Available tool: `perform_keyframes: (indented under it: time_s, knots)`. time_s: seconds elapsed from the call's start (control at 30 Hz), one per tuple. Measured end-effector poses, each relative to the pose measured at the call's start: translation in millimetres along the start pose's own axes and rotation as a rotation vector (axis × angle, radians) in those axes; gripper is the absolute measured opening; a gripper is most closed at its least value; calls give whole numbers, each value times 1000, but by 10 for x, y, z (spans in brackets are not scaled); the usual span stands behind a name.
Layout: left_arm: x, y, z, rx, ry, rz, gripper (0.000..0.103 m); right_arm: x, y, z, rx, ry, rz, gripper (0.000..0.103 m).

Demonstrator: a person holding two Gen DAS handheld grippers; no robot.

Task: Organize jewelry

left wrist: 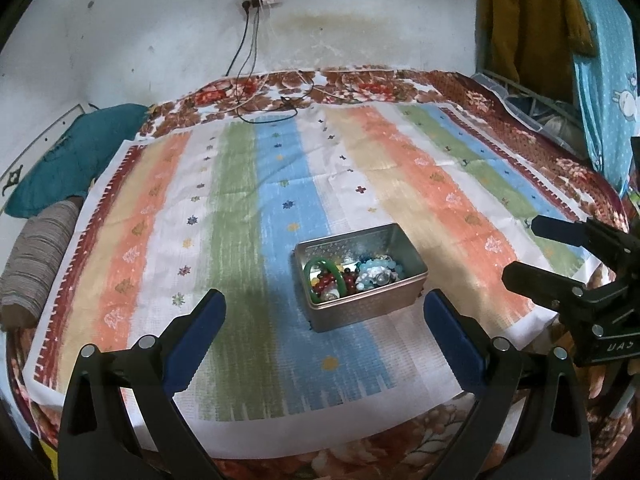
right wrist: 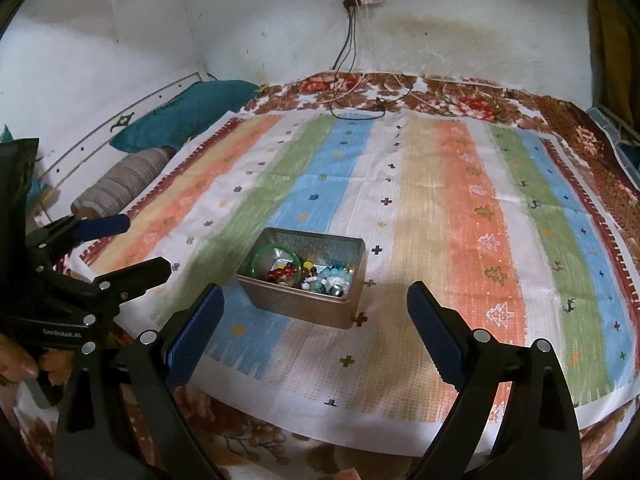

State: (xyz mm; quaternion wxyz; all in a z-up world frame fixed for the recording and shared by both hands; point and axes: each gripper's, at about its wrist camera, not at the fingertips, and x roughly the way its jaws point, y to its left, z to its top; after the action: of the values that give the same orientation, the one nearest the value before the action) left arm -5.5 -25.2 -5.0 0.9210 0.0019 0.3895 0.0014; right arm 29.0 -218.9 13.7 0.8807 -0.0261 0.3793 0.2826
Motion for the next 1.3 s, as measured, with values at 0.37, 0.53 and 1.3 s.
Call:
perform_keyframes:
  time_s: [0.37,0.53,1.3]
  knots:
    - [7,29,4,-5,0,-31,97,9,-13,7,8,3,-6,96]
    - [12,28,5,-8,0,-23,97,15,-15,6,11,6,-11,96]
    - [-2,-31,-8,24,-6,-23,97,40,2,-27,0,19,-8,96]
